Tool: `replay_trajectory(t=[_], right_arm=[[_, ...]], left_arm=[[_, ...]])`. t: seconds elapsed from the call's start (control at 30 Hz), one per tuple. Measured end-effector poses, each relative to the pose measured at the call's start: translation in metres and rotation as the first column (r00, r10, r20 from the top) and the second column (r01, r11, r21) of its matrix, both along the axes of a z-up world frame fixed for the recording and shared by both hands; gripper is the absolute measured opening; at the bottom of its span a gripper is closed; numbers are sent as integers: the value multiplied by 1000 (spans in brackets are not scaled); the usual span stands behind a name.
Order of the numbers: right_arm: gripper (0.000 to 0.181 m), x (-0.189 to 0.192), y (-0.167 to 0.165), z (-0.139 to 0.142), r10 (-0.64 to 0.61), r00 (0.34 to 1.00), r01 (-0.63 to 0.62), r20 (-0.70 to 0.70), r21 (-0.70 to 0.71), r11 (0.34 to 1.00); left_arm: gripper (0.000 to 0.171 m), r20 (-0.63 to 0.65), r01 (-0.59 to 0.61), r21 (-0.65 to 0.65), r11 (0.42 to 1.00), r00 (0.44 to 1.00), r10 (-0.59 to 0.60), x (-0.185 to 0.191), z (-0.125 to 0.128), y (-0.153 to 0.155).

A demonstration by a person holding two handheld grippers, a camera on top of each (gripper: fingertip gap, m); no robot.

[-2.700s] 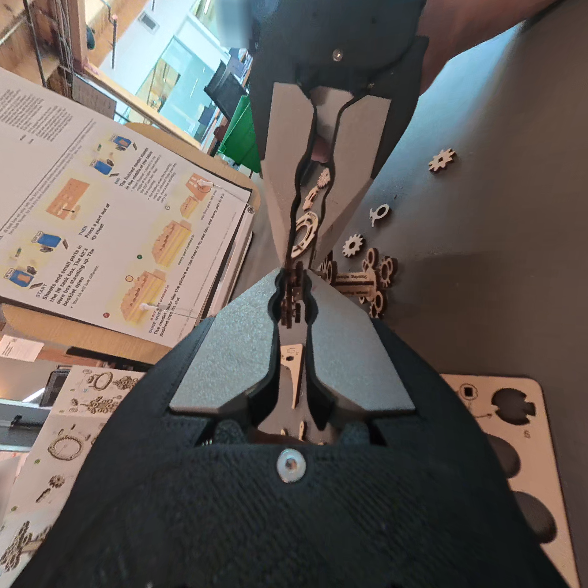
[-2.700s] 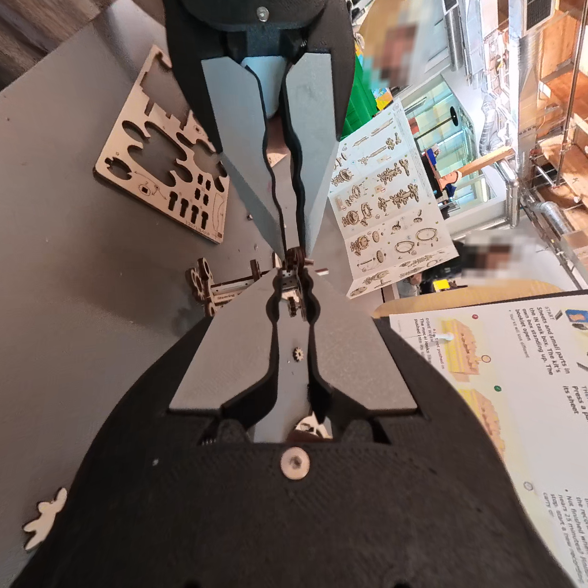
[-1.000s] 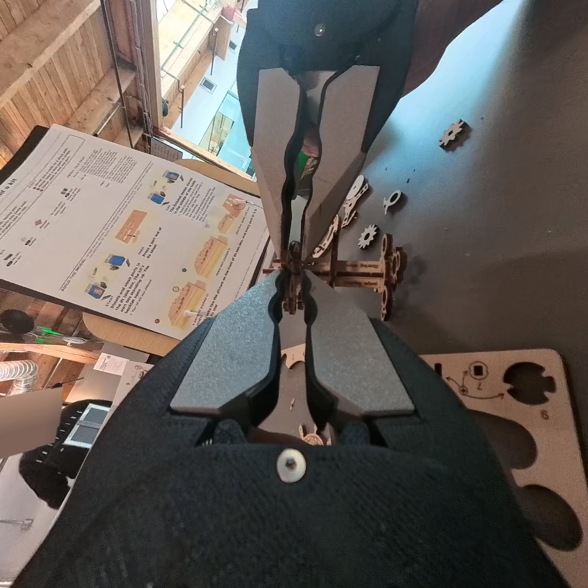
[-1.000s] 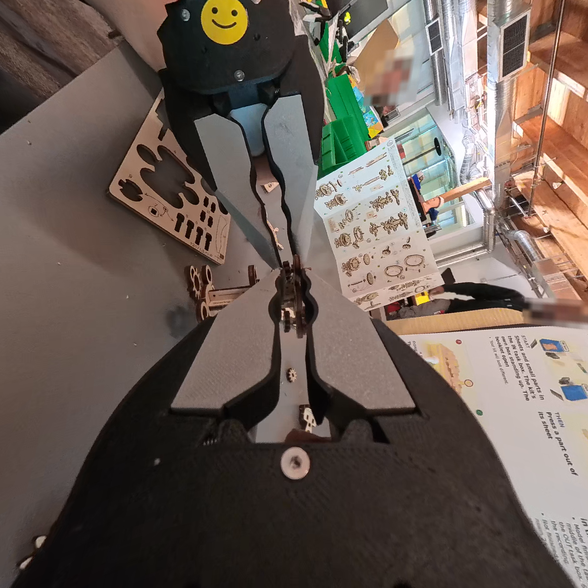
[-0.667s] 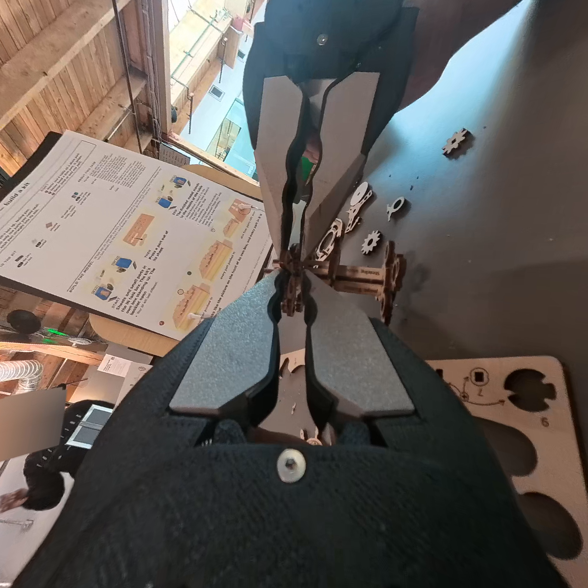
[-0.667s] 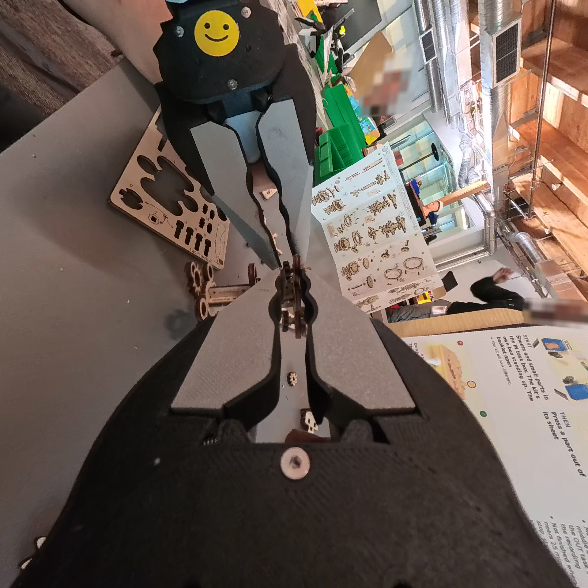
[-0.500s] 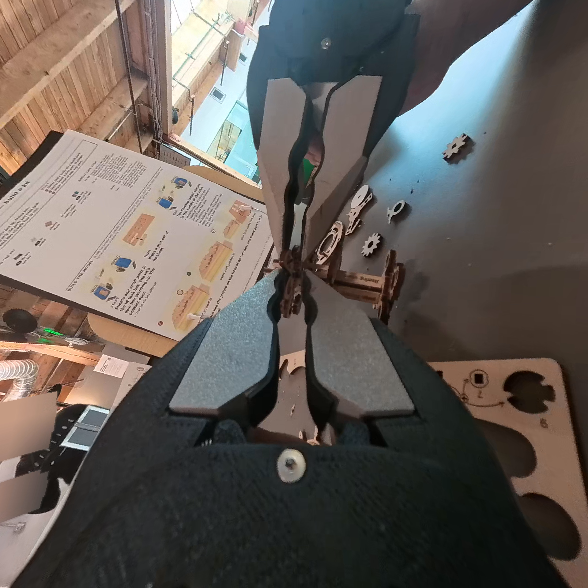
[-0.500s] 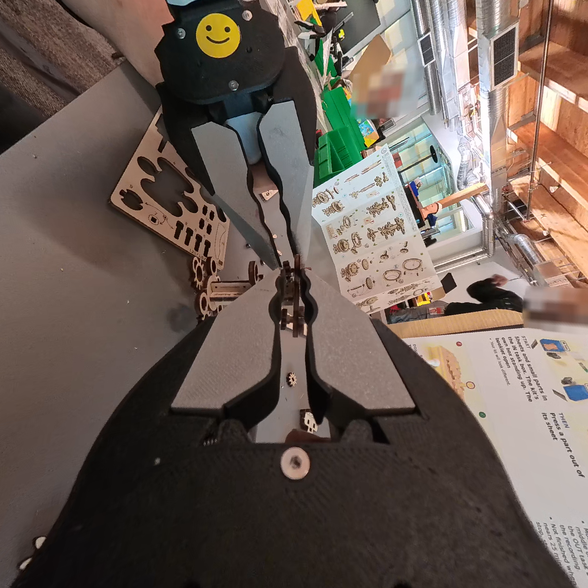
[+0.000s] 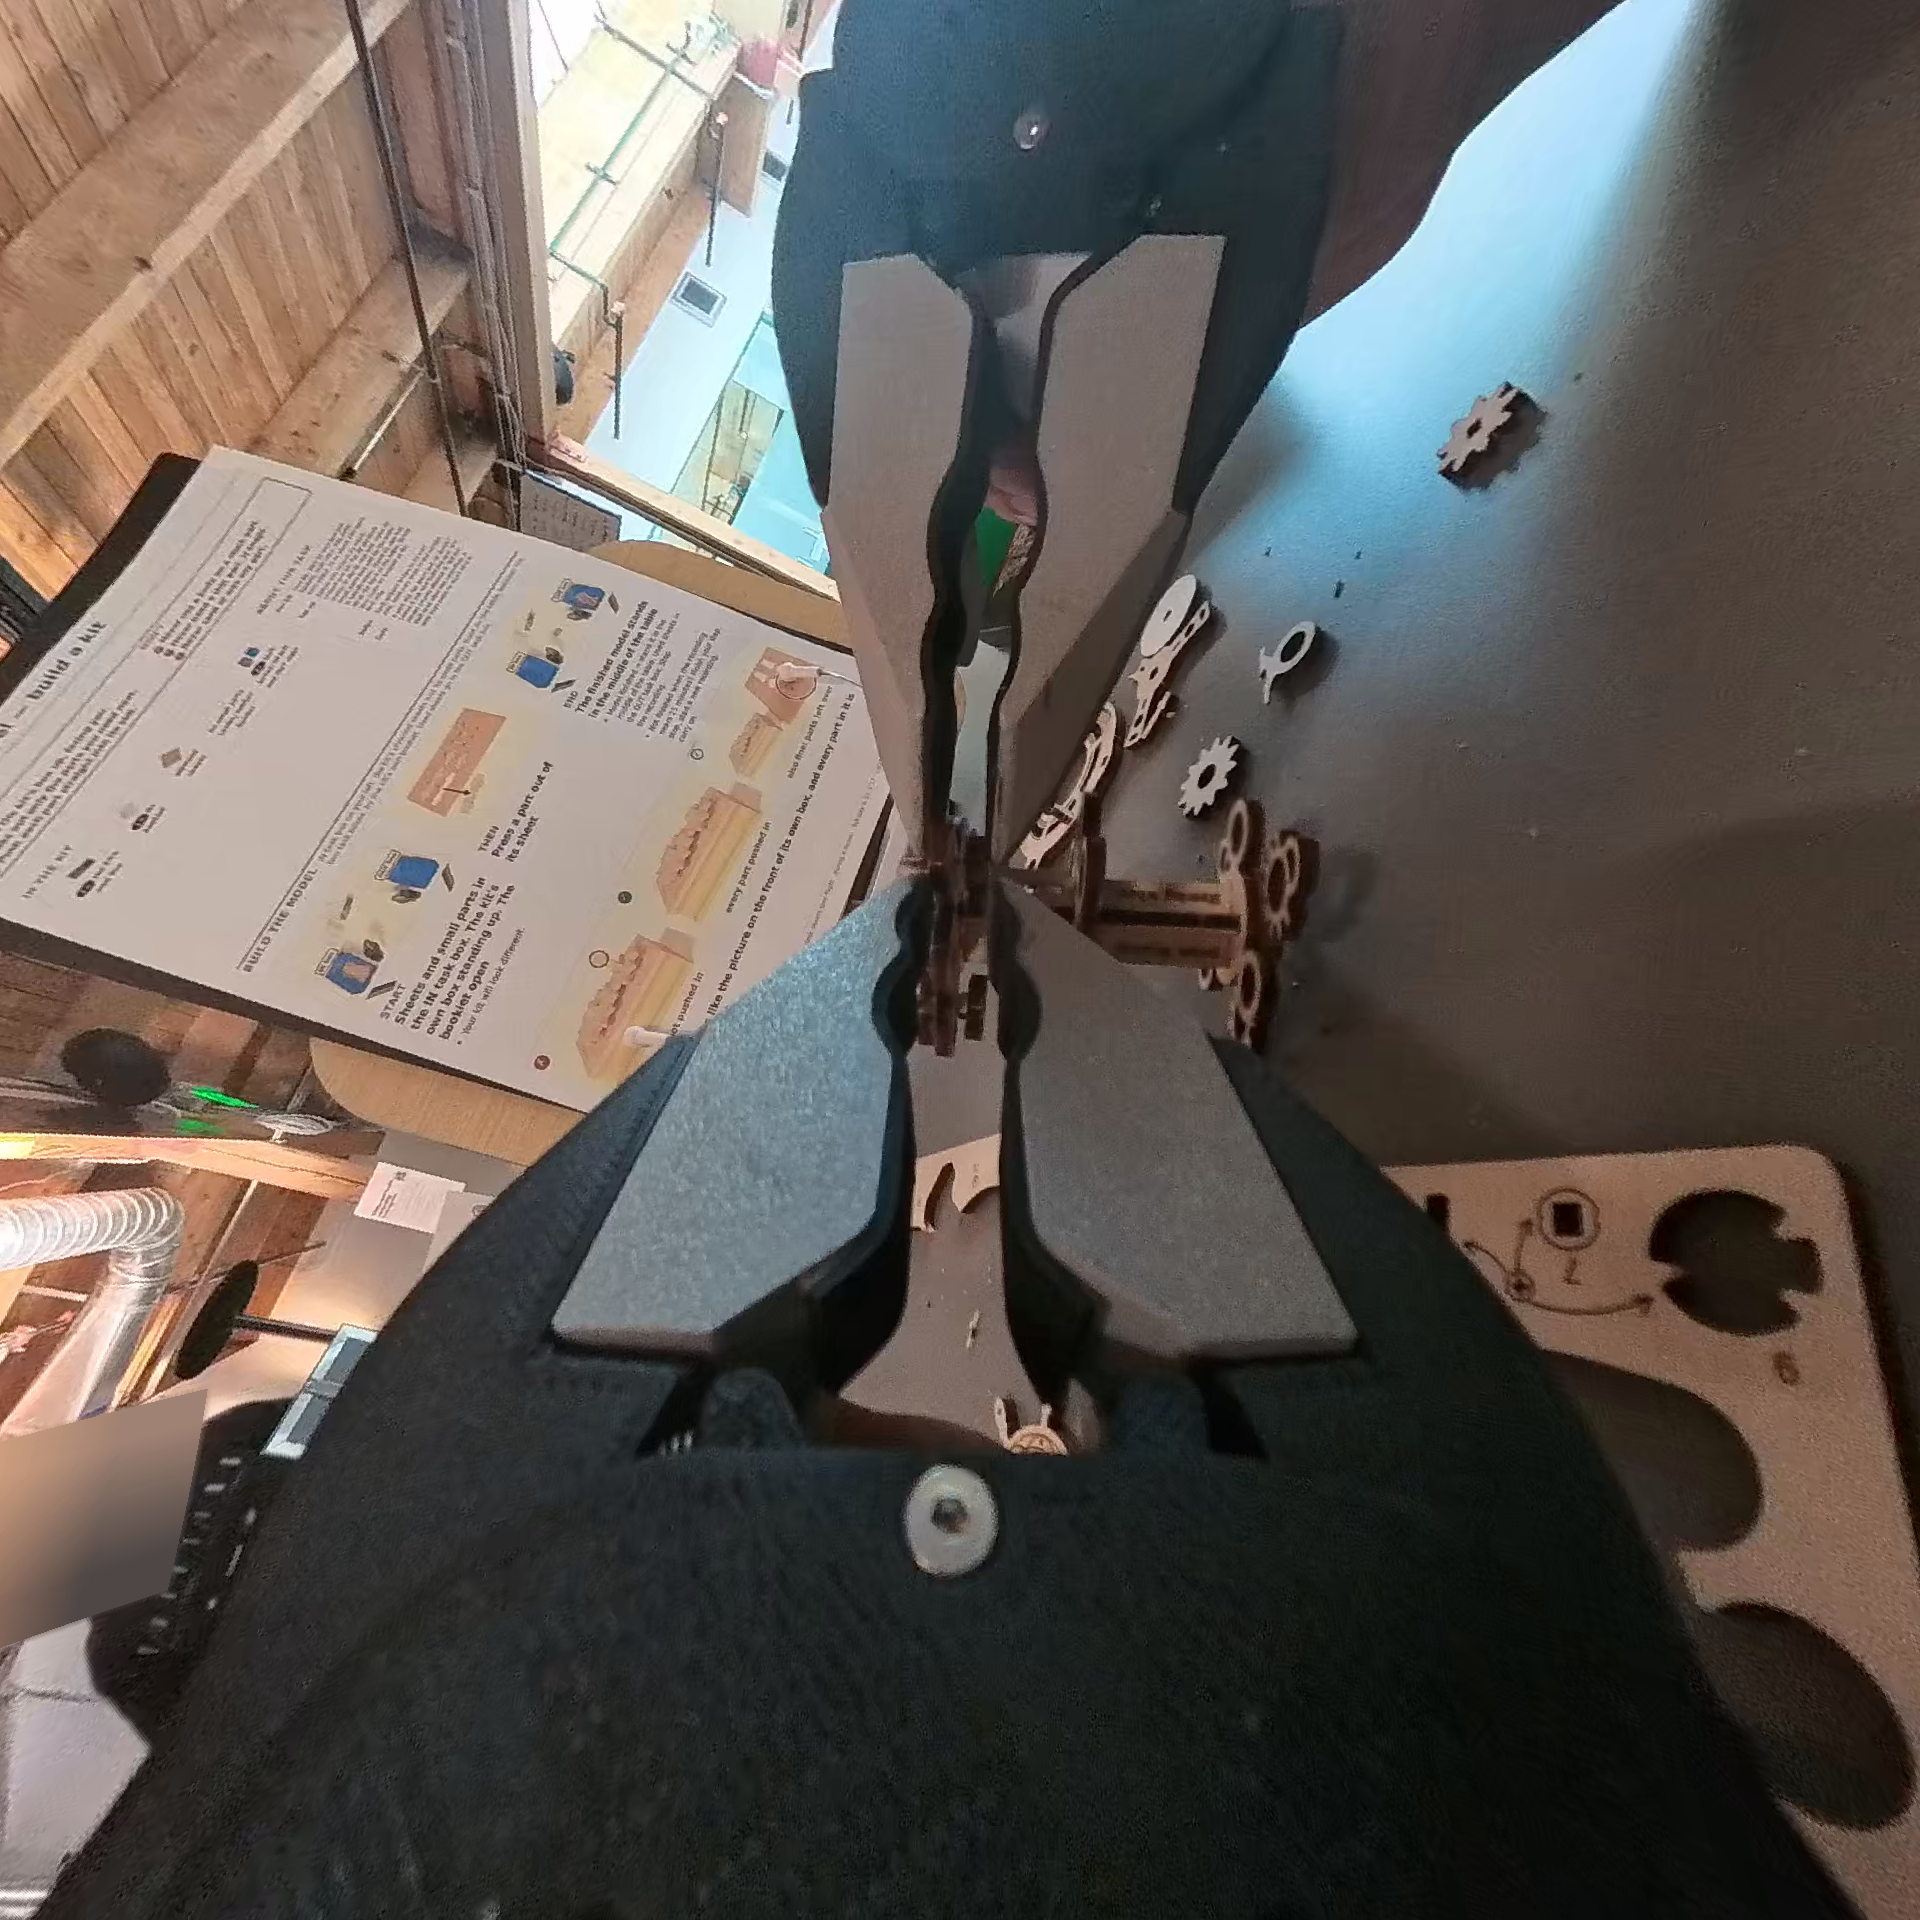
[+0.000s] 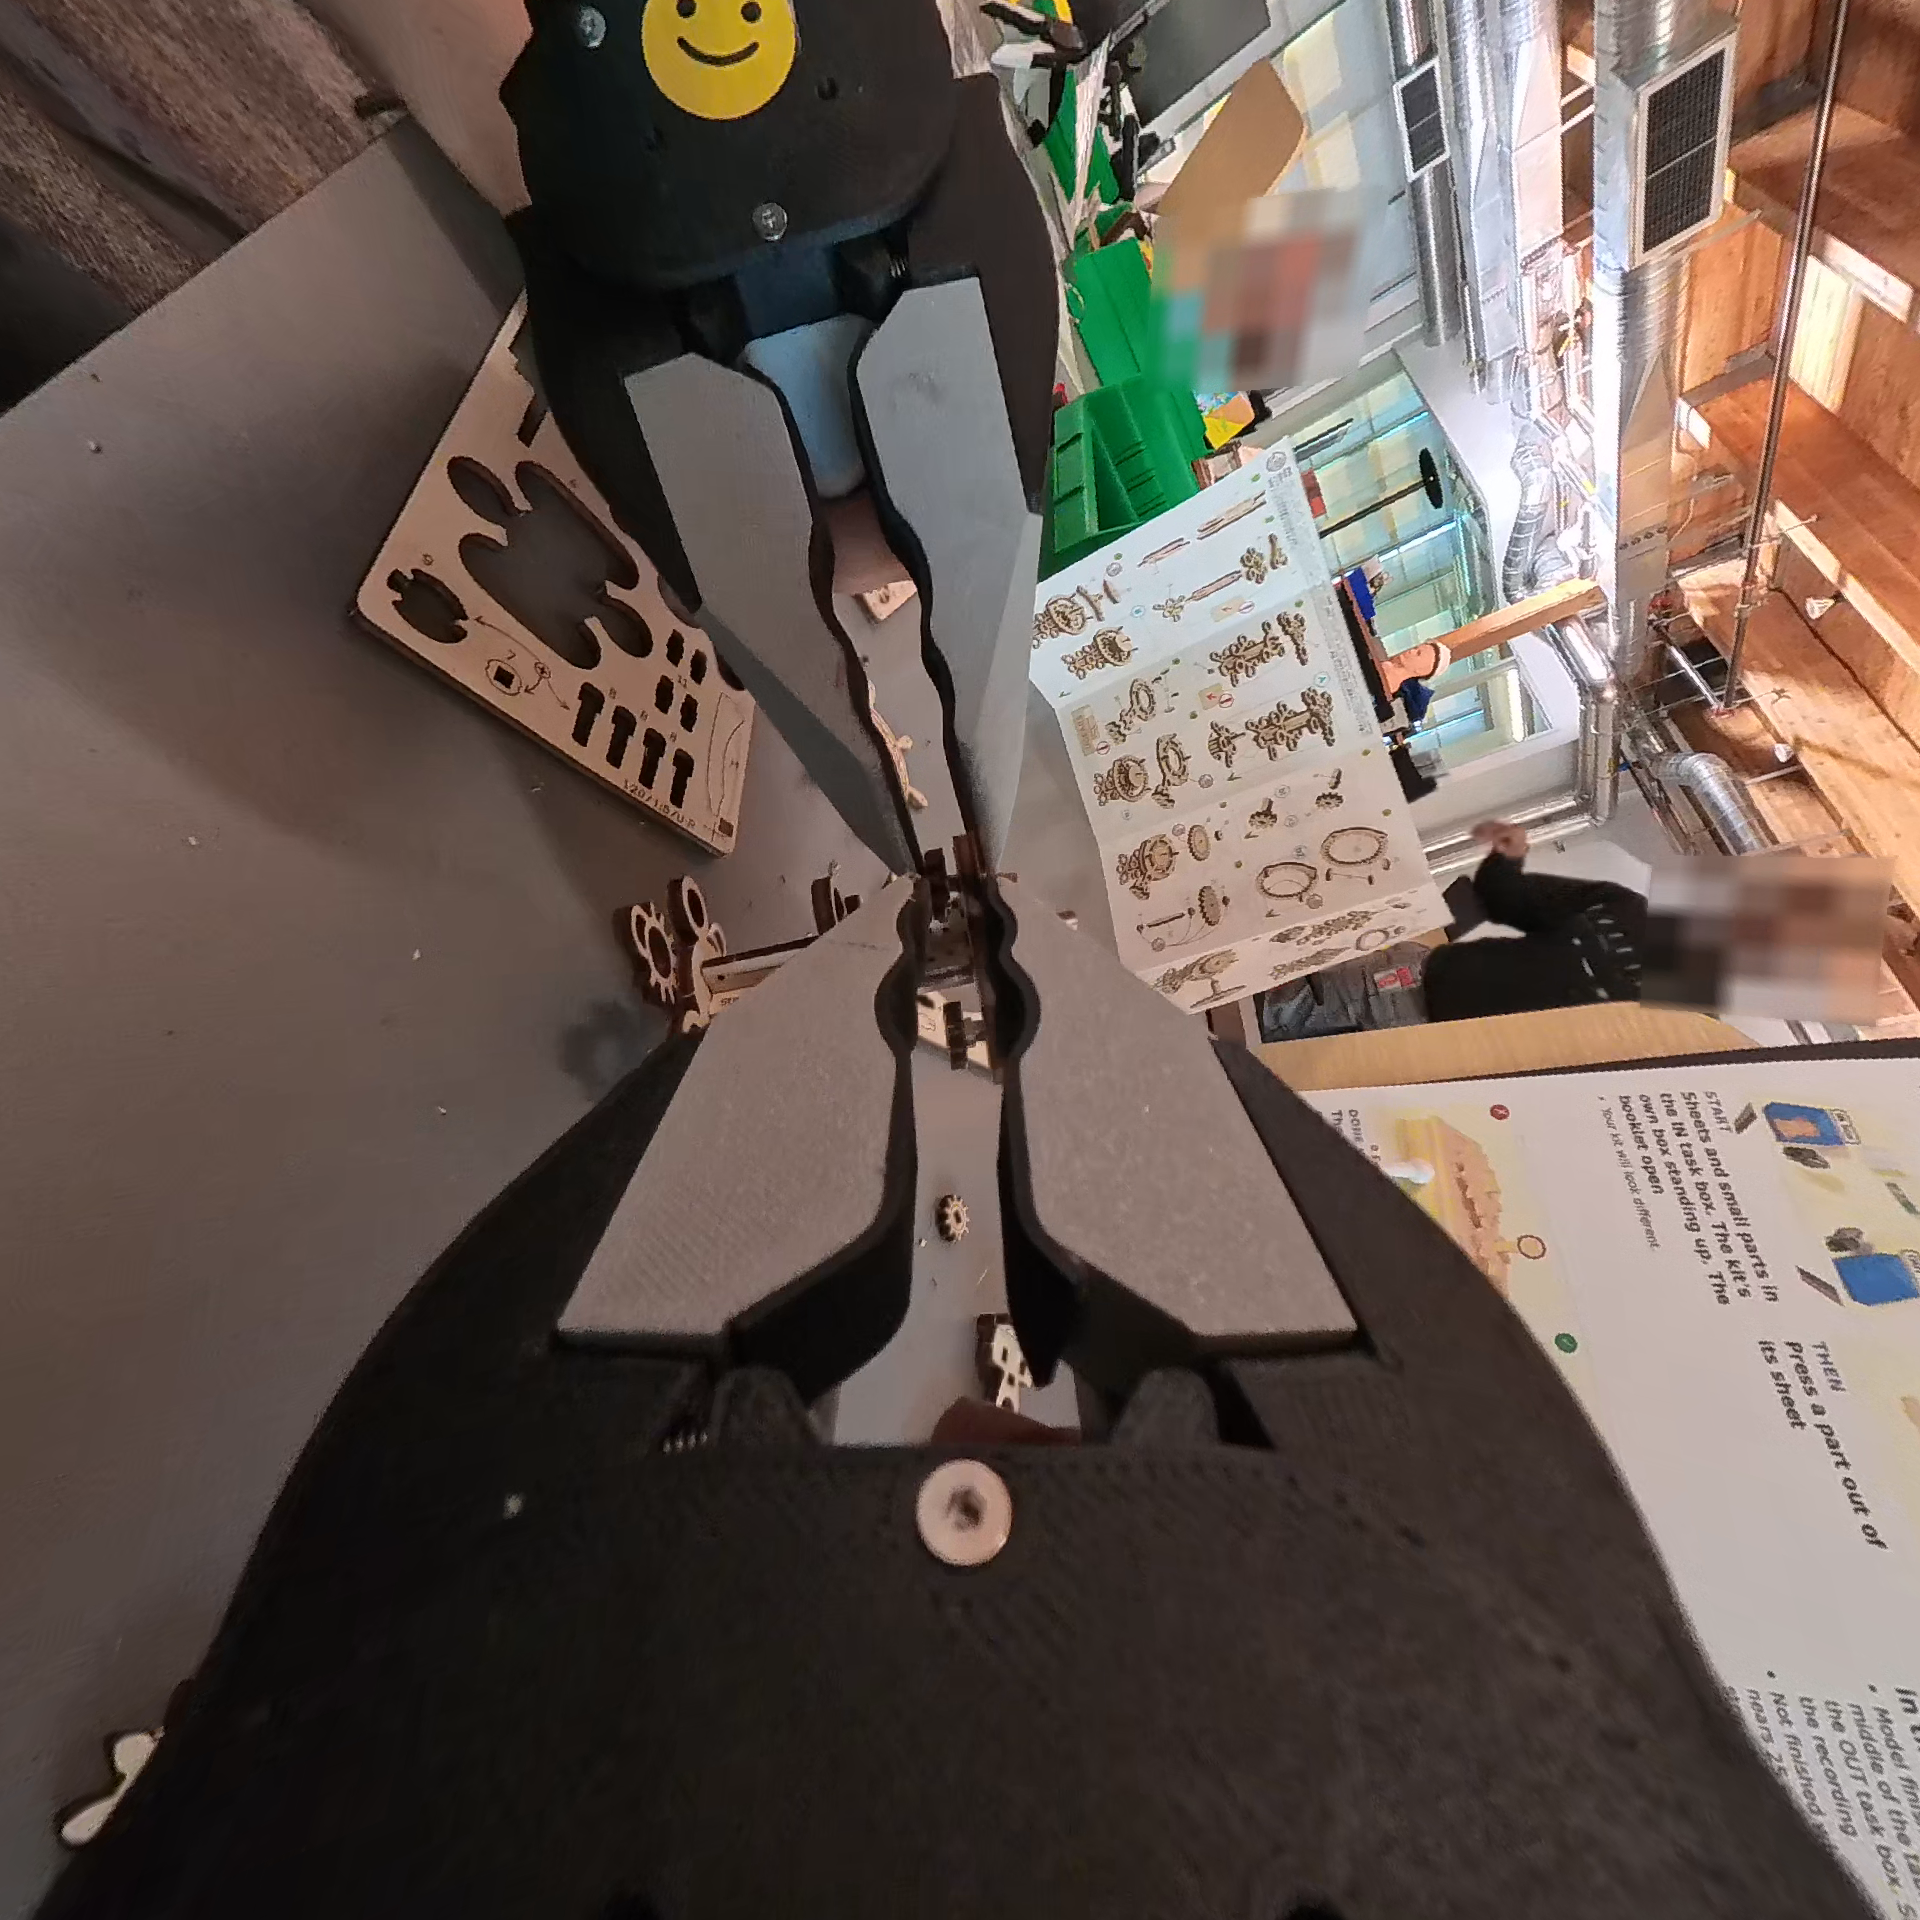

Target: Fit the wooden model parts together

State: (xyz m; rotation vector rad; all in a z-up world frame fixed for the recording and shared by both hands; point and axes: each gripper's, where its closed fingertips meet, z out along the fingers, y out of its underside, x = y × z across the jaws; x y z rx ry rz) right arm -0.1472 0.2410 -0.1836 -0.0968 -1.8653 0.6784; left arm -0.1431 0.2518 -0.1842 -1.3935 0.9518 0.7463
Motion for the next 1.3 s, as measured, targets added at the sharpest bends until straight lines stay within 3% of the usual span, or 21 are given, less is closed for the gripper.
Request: replay_trajectory(t=[0.23, 0.43, 0.8, 1.1, 1.3], right_arm=[[4, 1, 0, 0, 0, 1000, 0, -10, 14, 1000], [6, 2, 1, 2, 2, 1000, -2, -3, -4, 1000], [3, 4, 3, 10, 4, 1000, -5, -7, -62, 998], [6, 8, 20, 34, -2, 999, 14, 42, -301, 954], [2, 8, 26, 27, 27, 984, 50, 175, -421, 906]], left_arm=[[7, -25, -7, 16, 1000, 1000, 7, 1, 1, 1], [6, -146, -45, 59, 997, 988, 54, -1, 1, 2], [6, -241, -95, 127, 987, 963, 124, -6, 6, 4], [6, -388, -119, 151, 981, 906, 169, -7, -1, 7], [7, -462, -121, 144, 982, 869, 175, -5, -8, 9]])
